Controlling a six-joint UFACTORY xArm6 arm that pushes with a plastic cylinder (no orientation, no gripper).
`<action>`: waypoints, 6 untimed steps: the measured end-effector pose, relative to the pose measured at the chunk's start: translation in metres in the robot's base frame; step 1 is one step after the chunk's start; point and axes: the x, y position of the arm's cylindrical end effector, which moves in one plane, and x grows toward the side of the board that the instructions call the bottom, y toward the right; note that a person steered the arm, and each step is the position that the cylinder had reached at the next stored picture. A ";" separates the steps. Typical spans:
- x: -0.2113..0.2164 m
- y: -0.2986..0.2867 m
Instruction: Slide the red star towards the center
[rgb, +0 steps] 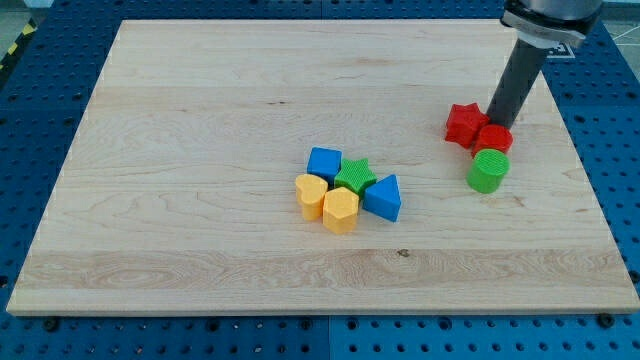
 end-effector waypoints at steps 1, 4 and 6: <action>0.002 -0.020; 0.002 -0.081; 0.002 -0.117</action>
